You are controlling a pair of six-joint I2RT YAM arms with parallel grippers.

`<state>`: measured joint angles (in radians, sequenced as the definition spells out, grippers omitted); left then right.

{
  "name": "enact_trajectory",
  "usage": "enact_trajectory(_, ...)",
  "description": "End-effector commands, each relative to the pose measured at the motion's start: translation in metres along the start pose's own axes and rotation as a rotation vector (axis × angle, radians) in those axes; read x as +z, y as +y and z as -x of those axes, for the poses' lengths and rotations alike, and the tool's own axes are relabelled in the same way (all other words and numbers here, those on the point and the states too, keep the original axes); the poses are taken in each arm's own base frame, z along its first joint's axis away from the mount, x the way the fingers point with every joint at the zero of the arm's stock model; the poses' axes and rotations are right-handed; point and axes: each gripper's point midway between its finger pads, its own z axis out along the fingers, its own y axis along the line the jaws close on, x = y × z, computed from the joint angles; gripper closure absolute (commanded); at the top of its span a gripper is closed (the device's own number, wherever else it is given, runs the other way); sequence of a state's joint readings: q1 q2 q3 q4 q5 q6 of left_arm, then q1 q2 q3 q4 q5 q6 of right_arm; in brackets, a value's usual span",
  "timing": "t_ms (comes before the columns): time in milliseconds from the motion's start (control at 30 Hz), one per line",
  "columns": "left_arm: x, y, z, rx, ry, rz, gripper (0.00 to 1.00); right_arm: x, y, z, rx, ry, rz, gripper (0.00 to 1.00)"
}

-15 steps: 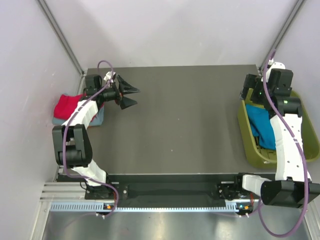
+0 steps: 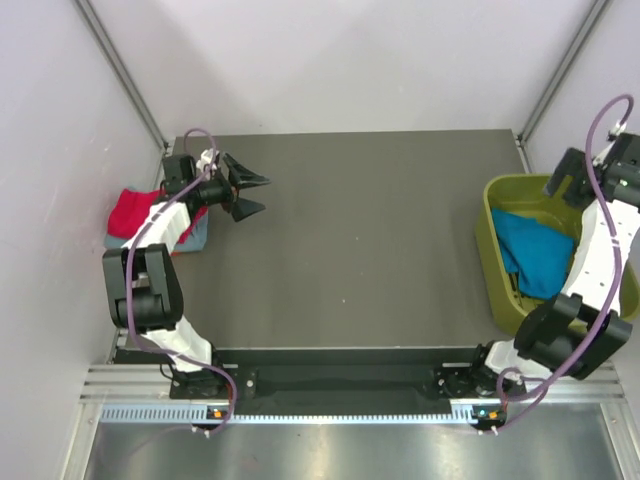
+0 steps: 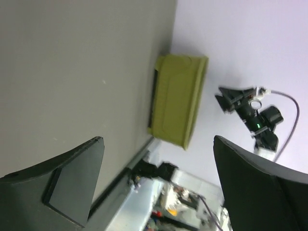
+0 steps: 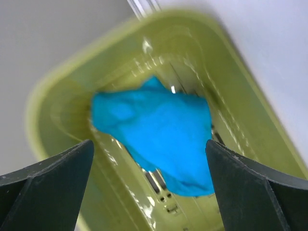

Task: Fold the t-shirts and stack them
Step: Grab the tshirt from the pile

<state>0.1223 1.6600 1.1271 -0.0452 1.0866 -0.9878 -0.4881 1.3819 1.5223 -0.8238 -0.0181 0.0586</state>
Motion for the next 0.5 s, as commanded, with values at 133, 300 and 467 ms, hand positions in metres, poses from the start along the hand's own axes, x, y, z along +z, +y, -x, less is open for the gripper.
enact_trajectory(133,-0.007,0.044,0.019,0.596,0.010,0.646,0.01,0.038,-0.002,-0.093,-0.049,0.289,0.083,0.01)
enact_trajectory(300,-0.003,0.031,0.026,0.769,0.027,0.714,0.01,0.058,-0.004,-0.118,-0.060,0.354,0.089,0.02)
enact_trajectory(467,0.003,0.037,0.030,0.850,0.092,0.744,0.01,0.080,-0.011,-0.122,-0.086,0.383,0.064,0.01)
